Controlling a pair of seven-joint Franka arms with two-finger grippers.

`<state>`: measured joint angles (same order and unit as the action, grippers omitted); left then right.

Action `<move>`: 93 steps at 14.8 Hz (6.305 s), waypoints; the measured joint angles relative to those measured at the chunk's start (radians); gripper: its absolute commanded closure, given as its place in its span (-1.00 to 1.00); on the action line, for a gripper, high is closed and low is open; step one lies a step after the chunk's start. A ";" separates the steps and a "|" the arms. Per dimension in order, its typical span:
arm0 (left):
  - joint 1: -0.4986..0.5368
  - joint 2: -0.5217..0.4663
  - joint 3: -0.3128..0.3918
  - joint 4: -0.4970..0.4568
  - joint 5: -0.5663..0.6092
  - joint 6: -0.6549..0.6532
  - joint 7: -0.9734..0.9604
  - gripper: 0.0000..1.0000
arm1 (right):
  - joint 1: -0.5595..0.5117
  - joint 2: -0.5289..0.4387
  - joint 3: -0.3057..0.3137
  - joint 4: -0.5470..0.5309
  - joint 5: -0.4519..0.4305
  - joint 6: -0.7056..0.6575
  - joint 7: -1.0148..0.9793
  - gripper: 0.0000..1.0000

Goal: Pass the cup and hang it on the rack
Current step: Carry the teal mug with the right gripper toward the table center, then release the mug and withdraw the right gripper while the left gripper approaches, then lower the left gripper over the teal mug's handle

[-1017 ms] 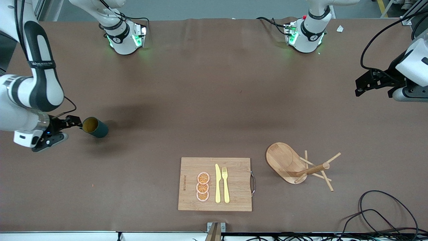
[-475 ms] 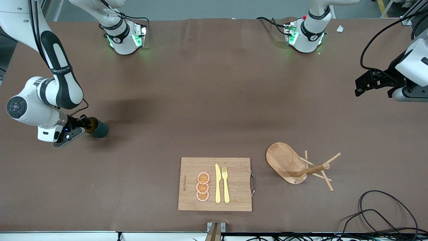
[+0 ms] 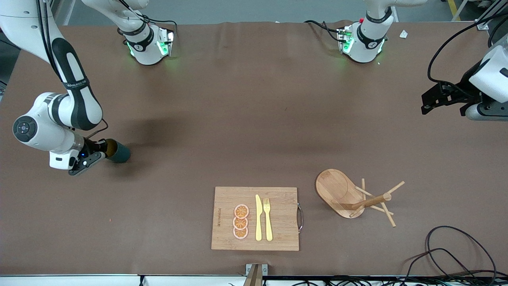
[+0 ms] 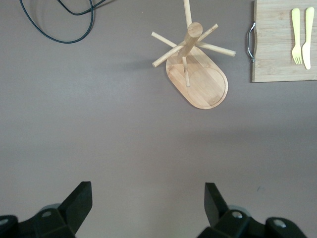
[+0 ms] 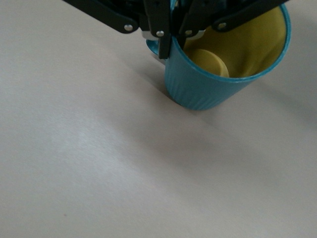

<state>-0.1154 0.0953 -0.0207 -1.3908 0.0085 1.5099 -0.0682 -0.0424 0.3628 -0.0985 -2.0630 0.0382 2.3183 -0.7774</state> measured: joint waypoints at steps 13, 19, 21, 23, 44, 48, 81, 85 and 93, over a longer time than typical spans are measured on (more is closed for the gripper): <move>-0.003 0.000 -0.002 -0.001 0.000 0.000 0.000 -1.00 | 0.626 -0.099 0.024 0.166 0.036 -0.201 1.155 1.00; -0.003 0.000 -0.001 -0.001 0.000 0.000 0.000 -1.00 | 0.784 0.101 0.023 0.362 0.066 -0.190 1.436 1.00; -0.002 0.000 -0.001 -0.001 0.000 0.000 0.000 -1.00 | 0.806 0.176 0.022 0.428 0.089 -0.189 1.488 1.00; -0.002 0.000 -0.001 -0.001 0.000 0.000 0.000 -1.00 | 0.824 0.241 0.022 0.480 0.095 -0.187 1.553 1.00; -0.002 0.000 0.000 -0.001 0.000 0.001 0.003 -1.00 | 0.835 0.227 -0.006 0.631 0.125 -0.386 1.547 -1.00; -0.004 0.000 -0.005 -0.002 0.000 0.001 0.003 -1.00 | 0.679 0.122 -0.020 0.622 0.116 -0.546 1.341 -1.00; -0.987 0.821 -0.064 0.188 0.771 0.256 -1.993 -1.00 | 0.032 -0.101 -0.009 0.708 -0.086 -0.939 0.662 -1.00; -1.040 0.891 0.012 0.193 0.771 0.307 -2.064 -1.00 | 0.032 -0.105 -0.009 0.713 -0.042 -0.940 0.668 -1.00; -1.049 0.953 0.055 0.206 0.773 0.372 -2.088 -0.62 | 0.038 -0.225 0.001 0.701 -0.032 -0.979 0.737 -1.00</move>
<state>-1.1640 1.0483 0.0340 -1.1847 0.7811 1.8819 -2.1565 -0.0042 0.1379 -0.0971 -1.3619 0.0063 1.3396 -0.0406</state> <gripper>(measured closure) 0.075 0.000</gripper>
